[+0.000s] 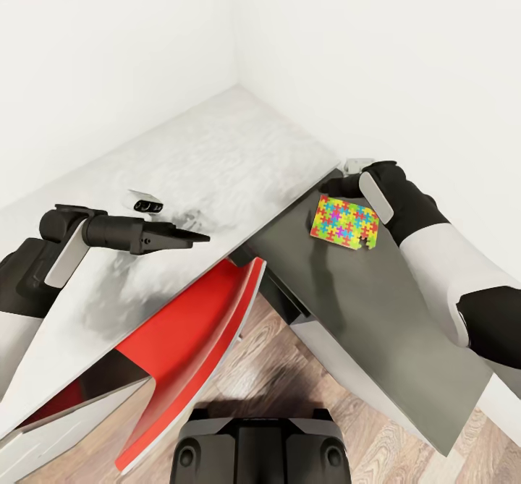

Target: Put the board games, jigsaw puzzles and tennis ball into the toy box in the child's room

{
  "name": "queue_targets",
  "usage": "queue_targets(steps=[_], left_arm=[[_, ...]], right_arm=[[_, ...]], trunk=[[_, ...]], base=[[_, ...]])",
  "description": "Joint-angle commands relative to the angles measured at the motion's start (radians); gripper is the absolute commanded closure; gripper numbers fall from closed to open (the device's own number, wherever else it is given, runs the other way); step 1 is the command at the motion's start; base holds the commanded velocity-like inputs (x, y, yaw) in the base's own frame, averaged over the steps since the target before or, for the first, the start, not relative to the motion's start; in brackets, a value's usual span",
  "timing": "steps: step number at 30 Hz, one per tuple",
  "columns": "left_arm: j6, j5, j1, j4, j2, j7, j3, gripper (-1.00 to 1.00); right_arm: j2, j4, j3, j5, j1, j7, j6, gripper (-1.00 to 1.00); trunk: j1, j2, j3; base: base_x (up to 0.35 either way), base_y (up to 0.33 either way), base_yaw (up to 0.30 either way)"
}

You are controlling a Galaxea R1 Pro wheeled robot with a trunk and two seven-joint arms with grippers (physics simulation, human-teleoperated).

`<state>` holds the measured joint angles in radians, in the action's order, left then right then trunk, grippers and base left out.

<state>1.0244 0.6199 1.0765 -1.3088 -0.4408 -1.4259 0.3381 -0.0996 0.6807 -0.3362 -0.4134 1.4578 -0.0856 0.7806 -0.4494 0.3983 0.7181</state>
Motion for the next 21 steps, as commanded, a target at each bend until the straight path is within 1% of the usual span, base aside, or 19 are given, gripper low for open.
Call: queue_targets(steps=[1,5,7,12,15,21], left_arm=[[0.011,0.004,0.001,0.000,-0.001,-0.002,0.002,-1.00],[0.013,0.008,0.003,-0.002,-0.001,-0.002,0.001,-1.00],[0.014,0.009,0.004,-0.003,-0.002,-0.002,-0.006,-1.00],[0.019,0.013,0.018,-0.010,-0.002,-0.003,-0.069,-1.00],[0.020,0.013,0.021,-0.013,-0.003,-0.003,-0.085,-1.00],[0.020,0.014,0.024,-0.036,-0.006,-0.004,-0.094,-1.00]], right_arm=[[-0.001,0.001,-0.007,-0.010,0.000,-0.009,0.002,-1.00],[-0.002,0.001,-0.005,-0.010,-0.001,-0.008,0.000,-1.00],[-0.001,0.002,-0.005,-0.010,-0.002,-0.008,0.000,-1.00],[0.000,0.002,-0.003,-0.010,-0.001,-0.008,0.000,-1.00],[0.001,0.002,-0.003,-0.010,-0.001,-0.008,-0.001,-1.00],[0.001,0.002,-0.003,-0.009,0.002,-0.008,-0.001,-1.00]], trunk=[[-0.001,0.002,0.002],[-0.001,0.002,0.005],[-0.001,0.002,0.007],[-0.001,0.002,0.011],[-0.001,0.002,0.014],[-0.001,0.002,0.020]], base=[[0.000,0.000,0.000],[0.000,0.000,0.000],[0.000,0.000,0.000],[0.000,0.000,0.000],[0.000,0.000,0.000],[0.000,0.000,0.000]])
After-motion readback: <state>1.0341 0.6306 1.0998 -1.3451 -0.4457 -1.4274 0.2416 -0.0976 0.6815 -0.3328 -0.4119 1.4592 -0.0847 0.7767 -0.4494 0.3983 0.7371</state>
